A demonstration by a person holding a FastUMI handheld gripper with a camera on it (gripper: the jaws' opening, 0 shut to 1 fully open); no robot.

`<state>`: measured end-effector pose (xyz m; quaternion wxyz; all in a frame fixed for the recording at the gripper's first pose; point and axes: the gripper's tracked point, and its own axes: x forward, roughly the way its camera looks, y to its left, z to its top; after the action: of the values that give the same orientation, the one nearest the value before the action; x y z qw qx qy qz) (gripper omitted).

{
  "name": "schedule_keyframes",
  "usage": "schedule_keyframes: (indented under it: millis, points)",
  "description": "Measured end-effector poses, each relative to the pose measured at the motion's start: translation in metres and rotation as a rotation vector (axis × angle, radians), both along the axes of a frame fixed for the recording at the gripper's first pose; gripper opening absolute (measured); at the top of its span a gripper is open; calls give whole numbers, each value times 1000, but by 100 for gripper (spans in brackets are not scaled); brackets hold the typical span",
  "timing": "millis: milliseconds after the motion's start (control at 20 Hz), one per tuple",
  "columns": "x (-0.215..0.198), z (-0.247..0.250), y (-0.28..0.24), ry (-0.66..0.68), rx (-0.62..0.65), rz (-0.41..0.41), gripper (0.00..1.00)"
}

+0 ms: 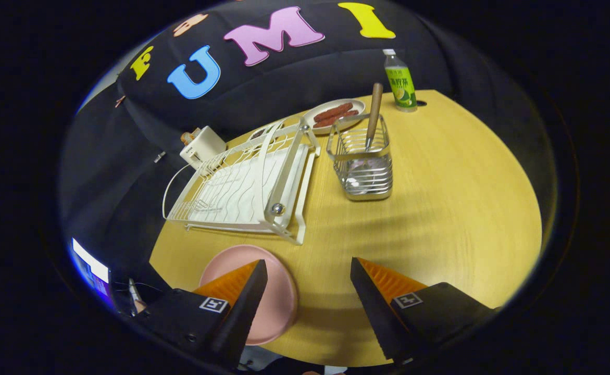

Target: Take the plate from the dish rack, then take the spoon from the basket and place it into the plate.

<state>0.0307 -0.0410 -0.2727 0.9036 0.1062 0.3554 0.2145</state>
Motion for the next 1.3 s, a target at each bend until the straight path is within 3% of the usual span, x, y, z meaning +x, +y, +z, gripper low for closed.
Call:
schedule_keyframes:
  millis: [400, 650, 1000, 1300]
  points:
    - [69, 75, -49, -365, -125, -100, 98]
    - [123, 95, -45, -448, -142, -101, 98]
    - [210, 92, -46, -403, -111, -187, 98]
    - [244, 48, -43, -280, -107, -192, 98]
